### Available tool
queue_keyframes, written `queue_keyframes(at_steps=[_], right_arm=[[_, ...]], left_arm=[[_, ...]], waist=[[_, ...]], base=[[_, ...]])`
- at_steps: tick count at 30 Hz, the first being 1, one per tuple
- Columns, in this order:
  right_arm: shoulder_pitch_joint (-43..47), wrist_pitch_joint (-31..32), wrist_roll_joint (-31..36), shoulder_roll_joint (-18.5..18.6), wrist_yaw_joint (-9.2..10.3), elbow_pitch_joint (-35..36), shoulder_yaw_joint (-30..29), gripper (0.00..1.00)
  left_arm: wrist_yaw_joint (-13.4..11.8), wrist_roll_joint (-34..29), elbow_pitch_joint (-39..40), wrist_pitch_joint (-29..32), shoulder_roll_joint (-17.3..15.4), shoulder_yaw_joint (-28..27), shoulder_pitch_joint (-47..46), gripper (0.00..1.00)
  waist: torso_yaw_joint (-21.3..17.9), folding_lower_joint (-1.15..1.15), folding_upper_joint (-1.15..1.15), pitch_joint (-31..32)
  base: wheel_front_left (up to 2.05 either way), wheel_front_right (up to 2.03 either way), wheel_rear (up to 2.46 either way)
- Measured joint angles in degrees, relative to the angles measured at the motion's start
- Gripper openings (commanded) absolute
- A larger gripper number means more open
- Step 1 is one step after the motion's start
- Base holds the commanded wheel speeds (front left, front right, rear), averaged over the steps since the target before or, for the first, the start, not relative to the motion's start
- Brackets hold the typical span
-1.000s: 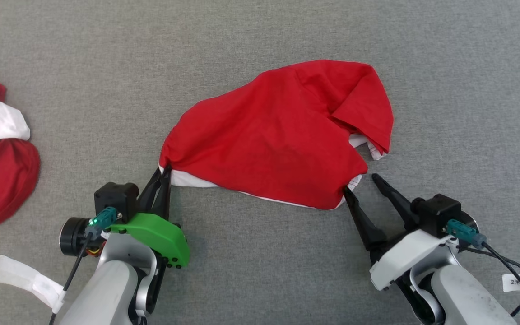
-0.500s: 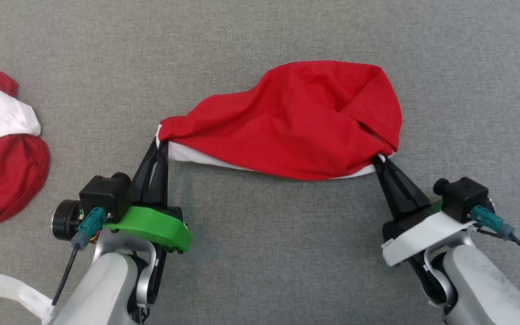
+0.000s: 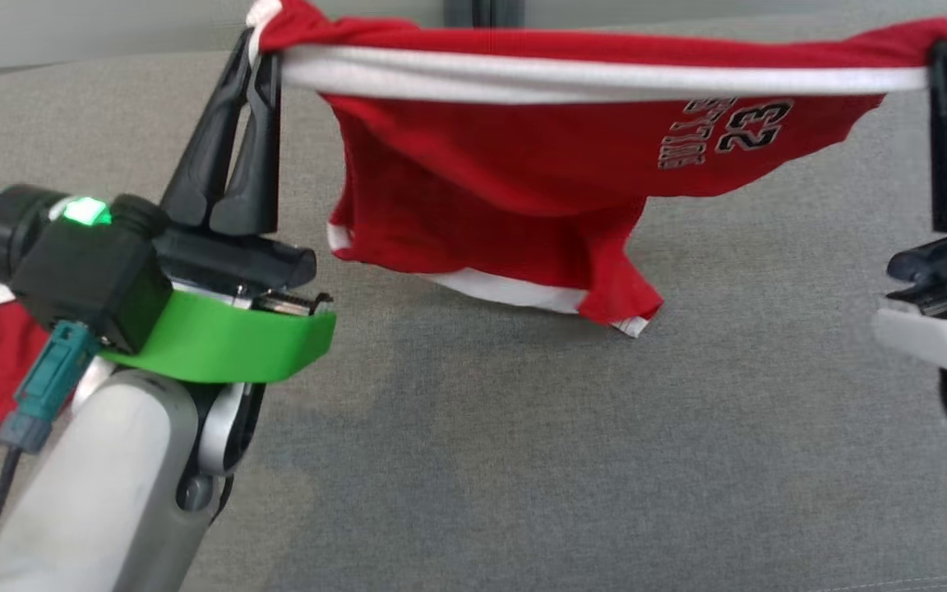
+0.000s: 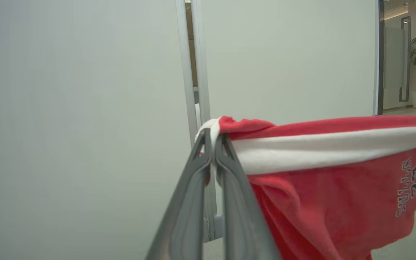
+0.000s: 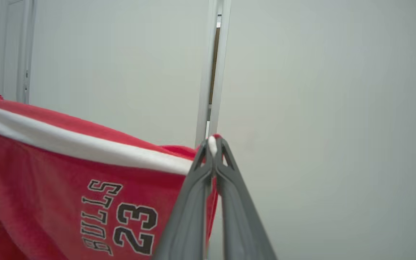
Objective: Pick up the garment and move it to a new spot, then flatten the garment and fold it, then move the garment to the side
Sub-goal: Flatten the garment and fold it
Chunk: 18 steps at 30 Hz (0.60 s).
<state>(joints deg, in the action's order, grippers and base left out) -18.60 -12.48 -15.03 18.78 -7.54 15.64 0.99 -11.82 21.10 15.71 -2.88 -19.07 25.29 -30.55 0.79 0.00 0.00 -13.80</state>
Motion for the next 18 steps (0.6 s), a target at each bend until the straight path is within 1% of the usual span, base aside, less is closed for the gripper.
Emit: queue_keyframes(at_steps=[5, 9, 13, 18], right_arm=[[-3.1, 4.1, 0.5, 1.7, 0.00, 4.7, -2.9, 0.00], [-4.7, 5.8, -0.8, 2.3, 0.00, 5.5, -4.0, 0.00], [-7.8, 6.9, -2.1, 3.5, 0.01, 3.9, -3.7, 0.00], [-16.0, 6.7, -4.3, 5.9, 0.01, -0.4, -2.4, 0.00]], left_arm=[[0.7, -0.5, 2.9, 3.2, -0.4, 0.4, -4.7, 0.00], [1.3, 0.0, 2.7, 4.4, 0.0, 1.0, -6.8, 0.00], [2.9, 1.9, -0.2, 4.8, 1.4, 1.3, -9.5, 0.00], [5.8, 5.4, -7.4, 4.4, 5.0, 0.9, -17.2, 0.00]], waist=[[-0.9, 0.00, 0.00, 2.2], [-1.5, 0.00, 0.00, 2.3], [-1.8, 0.00, 0.00, 0.8], [-1.7, 0.00, 0.00, -2.9]], base=[[0.00, 0.00, 0.00], [0.00, 0.00, 0.00], [0.00, 0.00, 0.00], [0.00, 0.00, 0.00]])
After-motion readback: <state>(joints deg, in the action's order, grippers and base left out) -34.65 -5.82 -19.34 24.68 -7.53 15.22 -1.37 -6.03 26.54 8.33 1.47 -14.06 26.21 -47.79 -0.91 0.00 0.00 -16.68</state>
